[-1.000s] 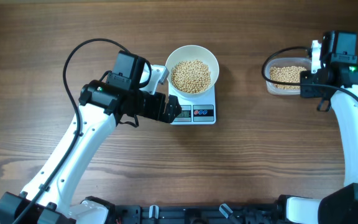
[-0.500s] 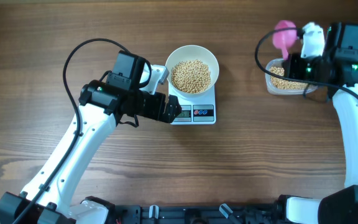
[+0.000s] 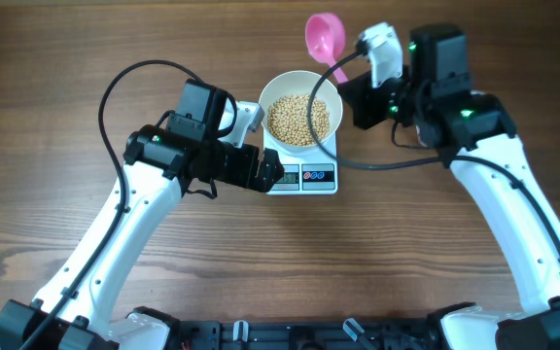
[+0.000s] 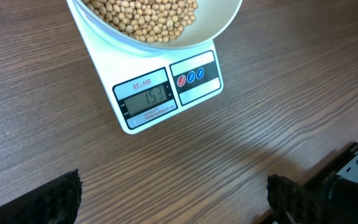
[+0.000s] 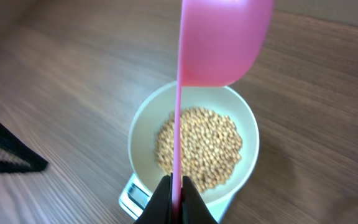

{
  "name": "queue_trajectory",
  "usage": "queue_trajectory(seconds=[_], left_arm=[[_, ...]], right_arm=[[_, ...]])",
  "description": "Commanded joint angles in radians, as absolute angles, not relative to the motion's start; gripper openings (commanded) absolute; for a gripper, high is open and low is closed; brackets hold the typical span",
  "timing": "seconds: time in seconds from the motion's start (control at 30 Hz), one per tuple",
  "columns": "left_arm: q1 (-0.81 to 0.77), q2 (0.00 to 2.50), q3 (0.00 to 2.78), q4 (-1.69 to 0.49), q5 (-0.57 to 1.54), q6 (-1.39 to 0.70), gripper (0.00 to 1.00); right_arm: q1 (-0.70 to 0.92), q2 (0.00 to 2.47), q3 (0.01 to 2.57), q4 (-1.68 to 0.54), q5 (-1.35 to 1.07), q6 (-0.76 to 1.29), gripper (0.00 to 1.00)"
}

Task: Scoop item into bowl and weigh 150g on scale
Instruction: 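Dip the scoop into the tub and lift a few soybeans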

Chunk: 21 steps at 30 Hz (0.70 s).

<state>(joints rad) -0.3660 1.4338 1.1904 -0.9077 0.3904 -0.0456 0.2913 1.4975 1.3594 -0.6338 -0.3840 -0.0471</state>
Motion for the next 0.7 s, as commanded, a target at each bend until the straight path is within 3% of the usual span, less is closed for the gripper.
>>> queue_trajectory(seconds=[0.0,0.4,0.67], left_arm=[[-0.366,1.438,1.195,-0.906,0.4,-0.03,1.0],[-0.366,1.438,1.195,-0.906,0.4,-0.03,1.0],[-0.366,1.438,1.195,-0.906,0.4,-0.03,1.0]], right_arm=[[0.333,1.51,1.367,-0.646,-0.291,-0.118,0.04],[0.324,1.517,1.367,-0.663,-0.464,0.037,0.04],[0.107,1.514,1.367,-0.706,-0.556,0.102,0.04]])
